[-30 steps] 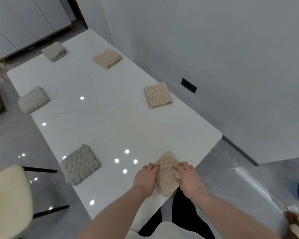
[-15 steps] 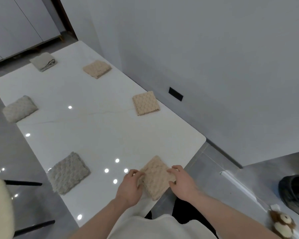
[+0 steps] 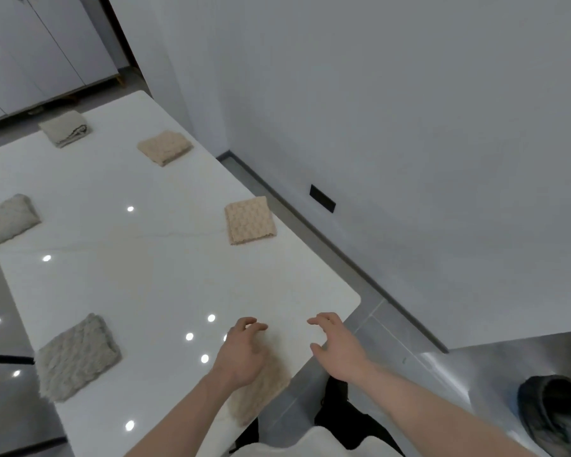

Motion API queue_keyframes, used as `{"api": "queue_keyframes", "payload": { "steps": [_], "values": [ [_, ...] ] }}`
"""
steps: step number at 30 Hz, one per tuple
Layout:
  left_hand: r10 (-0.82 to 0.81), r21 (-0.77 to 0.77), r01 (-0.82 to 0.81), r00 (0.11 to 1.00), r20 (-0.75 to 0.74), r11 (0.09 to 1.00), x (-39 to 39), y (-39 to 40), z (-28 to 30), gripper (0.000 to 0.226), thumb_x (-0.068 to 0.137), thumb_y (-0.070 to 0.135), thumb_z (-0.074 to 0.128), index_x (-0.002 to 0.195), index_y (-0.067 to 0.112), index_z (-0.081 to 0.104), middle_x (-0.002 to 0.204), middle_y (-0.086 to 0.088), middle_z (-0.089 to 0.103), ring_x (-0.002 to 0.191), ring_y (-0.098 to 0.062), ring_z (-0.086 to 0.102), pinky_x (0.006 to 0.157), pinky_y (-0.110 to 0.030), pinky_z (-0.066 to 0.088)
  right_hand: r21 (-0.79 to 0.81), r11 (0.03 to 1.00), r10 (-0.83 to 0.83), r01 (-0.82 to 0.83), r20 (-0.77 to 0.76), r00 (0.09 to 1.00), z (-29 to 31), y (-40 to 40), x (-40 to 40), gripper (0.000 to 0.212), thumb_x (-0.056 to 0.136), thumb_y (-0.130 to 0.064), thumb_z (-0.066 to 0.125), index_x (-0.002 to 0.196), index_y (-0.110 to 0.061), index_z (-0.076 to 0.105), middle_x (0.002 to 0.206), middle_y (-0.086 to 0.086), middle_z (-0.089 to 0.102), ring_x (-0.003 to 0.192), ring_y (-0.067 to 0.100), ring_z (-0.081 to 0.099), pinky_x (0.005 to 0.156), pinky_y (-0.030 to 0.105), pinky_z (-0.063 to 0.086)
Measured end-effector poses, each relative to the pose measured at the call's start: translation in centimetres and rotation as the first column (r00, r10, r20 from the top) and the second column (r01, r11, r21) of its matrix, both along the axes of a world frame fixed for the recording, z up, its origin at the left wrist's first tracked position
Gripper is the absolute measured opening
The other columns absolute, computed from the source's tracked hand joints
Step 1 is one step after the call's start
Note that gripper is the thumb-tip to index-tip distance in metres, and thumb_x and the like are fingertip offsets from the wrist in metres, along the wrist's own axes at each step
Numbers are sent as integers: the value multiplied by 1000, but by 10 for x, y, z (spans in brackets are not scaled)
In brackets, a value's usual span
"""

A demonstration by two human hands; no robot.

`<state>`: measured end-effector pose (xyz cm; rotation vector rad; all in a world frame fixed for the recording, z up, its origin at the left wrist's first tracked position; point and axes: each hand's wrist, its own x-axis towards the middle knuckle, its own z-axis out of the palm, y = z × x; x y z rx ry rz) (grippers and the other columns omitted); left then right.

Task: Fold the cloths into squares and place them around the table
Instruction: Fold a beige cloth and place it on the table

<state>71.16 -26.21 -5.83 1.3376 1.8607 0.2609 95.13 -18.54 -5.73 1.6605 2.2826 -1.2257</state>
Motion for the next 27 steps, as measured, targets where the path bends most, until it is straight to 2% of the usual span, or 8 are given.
{"api": "queue_keyframes", "payload": {
  "steps": [2,5,7,10,13,19,23,27],
  "values": [
    [49,24,-49,999,-4,999,16,20,3,50,92,29,60,142,32,55,154,11,33,135,-15,45,105,-29,46,10,999,32,-32,5,999,4,26,12,49,95,-28,57,143,-32,46,150,-14,31,98,7,57,97,21,41],
    [119,67,-118,993,-11,991,37,47,8,48,93,29,62,141,30,56,155,10,35,139,-14,40,107,-28,43,23,996,82,-82,23,996,7,65,26,51,94,-27,57,144,-31,46,151,-12,31,126,13,51,103,23,40],
    [172,80,-172,985,2,982,46,60,11,48,94,29,62,141,31,55,155,11,34,139,-14,39,105,-28,44,14,992,128,-129,46,991,5,88,31,51,94,-28,57,143,-30,46,152,-11,32,121,15,55,102,26,42],
    [233,102,-232,972,1,967,54,71,16,47,94,30,62,140,33,56,154,13,34,137,-12,42,101,-27,46,7,976,217,-218,95,972,4,116,29,52,93,-29,57,144,-30,45,152,-13,31,90,12,59,89,26,45],
    [261,97,-258,965,-21,961,49,74,18,47,94,30,63,140,32,56,154,13,33,139,-11,39,98,-23,41,-12,968,252,-253,102,962,6,136,15,52,93,-31,57,144,-31,43,153,-16,28,78,11,59,85,29,49],
    [239,61,-234,966,-97,970,-2,102,18,48,94,30,62,142,30,54,157,9,32,134,-16,44,96,-25,43,-6,971,240,-241,82,967,11,162,-25,51,95,-30,56,144,-32,41,153,-18,26,79,12,63,72,27,49],
    [230,40,-227,963,-138,973,-32,124,14,51,94,30,62,144,29,52,159,6,32,137,-20,42,105,-36,46,17,967,250,-253,87,964,8,177,-45,51,95,-29,57,144,-30,42,153,-15,27,85,14,62,81,30,52],
    [230,16,-230,959,-163,973,-51,143,6,58,93,30,63,148,28,47,162,4,26,140,-23,38,107,-39,45,0,969,245,-246,76,967,7,197,-63,53,96,-27,57,146,-28,40,153,-13,26,97,15,63,89,33,52]
  ]
}}
